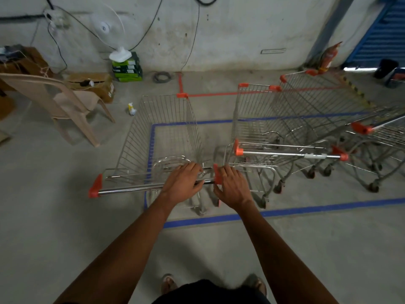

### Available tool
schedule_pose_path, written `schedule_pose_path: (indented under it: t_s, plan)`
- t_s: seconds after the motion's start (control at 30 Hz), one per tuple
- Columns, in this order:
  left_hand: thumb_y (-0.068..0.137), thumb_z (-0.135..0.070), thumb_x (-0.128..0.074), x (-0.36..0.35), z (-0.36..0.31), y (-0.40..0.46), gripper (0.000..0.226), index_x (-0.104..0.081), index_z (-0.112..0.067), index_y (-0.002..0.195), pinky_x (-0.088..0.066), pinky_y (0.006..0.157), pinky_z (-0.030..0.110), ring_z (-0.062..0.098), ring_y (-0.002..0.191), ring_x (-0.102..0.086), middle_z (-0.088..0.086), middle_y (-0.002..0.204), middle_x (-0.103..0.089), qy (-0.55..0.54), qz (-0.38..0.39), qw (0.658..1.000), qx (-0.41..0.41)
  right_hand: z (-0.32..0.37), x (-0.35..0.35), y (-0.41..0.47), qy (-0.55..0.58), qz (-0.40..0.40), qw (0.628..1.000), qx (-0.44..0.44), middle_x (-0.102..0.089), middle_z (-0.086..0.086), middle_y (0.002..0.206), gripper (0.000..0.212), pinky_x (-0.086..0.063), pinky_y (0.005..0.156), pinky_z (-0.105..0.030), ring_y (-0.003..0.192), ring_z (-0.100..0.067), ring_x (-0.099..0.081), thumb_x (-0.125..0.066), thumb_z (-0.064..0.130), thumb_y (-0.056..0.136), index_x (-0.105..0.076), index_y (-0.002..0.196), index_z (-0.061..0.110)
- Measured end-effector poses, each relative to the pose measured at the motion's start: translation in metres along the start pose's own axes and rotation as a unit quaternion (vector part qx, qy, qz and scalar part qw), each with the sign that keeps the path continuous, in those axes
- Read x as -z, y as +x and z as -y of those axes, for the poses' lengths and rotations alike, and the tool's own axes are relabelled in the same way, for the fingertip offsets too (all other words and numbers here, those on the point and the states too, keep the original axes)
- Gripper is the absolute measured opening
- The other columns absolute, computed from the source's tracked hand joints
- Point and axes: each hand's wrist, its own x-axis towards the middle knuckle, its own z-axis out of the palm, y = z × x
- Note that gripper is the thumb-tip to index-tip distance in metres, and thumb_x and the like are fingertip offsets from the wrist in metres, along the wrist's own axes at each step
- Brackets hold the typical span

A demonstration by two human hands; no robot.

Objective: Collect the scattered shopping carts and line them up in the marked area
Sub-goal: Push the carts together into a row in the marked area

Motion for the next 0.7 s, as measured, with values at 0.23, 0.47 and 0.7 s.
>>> schedule_pose_path:
  t_s: [0.23,0.47,0.7]
  plan:
    - [0.091,-0.043,-0.055,-0.037,-0.121,0.071,0.046,-0.052,-0.024,0.133,-0.047,0.102,0.038,0.02,0.118,-0.06,-0.002,0.128,-0.057,0.001,0.024,0.999,0.044,-0.122,0.016,-0.022,0.019,0.003,1.0,-0.01,-0.055,-0.006,0.14,0.055,-0.042,0.109,-0.038,0.128,-0.024,-0.053,-0.051,0.041,0.098,-0.047,0.146,0.015]
    - [0.089,-0.037,-0.067,-0.051,-0.196,0.137,0.063,-0.044,-0.018,0.145,-0.052,0.098,0.043,0.028,0.129,-0.057,0.007,0.156,-0.041,-0.029,0.037,0.992,0.114,-0.273,0.047,-0.034,-0.003,-0.005,0.997,-0.079,-0.056,-0.01,0.137,0.059,-0.043,0.108,-0.04,0.126,-0.027,-0.054,-0.06,0.027,0.09,-0.046,0.145,0.012]
    - [0.085,-0.024,-0.074,-0.062,-0.184,0.197,0.057,-0.053,-0.016,0.138,-0.028,0.123,0.042,0.024,0.149,-0.037,0.006,0.144,-0.056,-0.007,0.091,0.99,0.107,-0.361,0.053,-0.01,-0.013,0.028,0.989,-0.146,-0.051,-0.009,0.141,0.065,-0.042,0.111,-0.042,0.13,-0.027,-0.05,-0.063,0.02,0.088,-0.042,0.148,0.013]
